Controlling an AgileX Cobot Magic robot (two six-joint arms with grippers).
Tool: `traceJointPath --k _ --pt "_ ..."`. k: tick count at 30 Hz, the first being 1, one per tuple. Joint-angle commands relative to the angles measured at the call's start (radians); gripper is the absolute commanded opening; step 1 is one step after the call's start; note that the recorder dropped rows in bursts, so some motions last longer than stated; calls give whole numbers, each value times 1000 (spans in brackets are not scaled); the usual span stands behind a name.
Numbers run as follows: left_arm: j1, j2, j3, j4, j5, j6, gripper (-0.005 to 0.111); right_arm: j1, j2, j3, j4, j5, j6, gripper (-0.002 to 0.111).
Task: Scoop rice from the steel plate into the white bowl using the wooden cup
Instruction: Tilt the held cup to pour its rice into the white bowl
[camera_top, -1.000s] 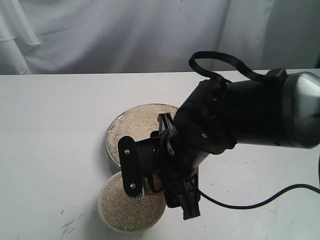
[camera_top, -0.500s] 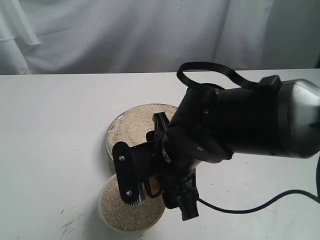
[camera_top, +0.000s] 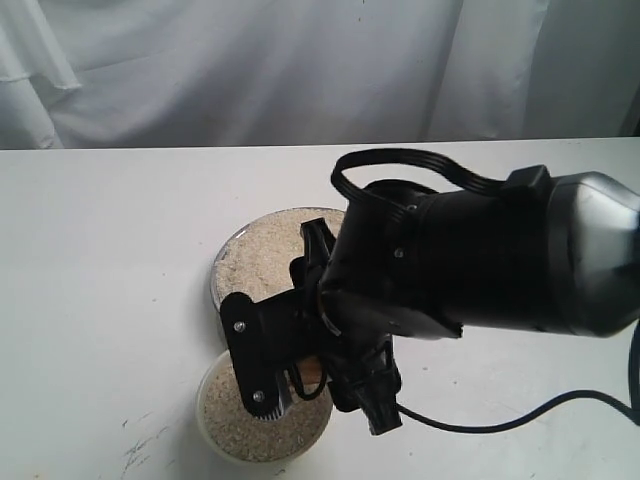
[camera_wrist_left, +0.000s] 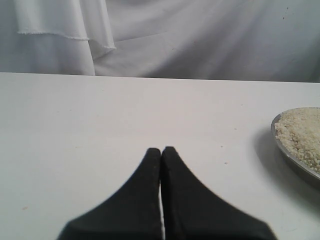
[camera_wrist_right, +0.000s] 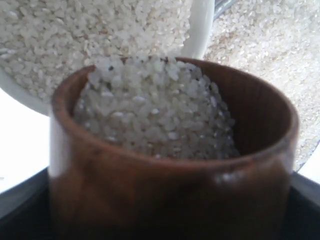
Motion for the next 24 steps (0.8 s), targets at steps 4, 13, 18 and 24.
traceJointPath --k 4,13,18,24 --pt "-2 -5 5 -1 -6 -3 0 37 3 -7 -102 10 59 0" --pt "-2 -5 5 -1 -6 -3 0 37 3 -7 -138 23 74 0" --pt "-2 -5 5 -1 -6 -3 0 39 3 -7 -146 24 79 0" --pt "-2 -5 5 -1 -6 -3 0 45 3 -7 -191 26 81 0"
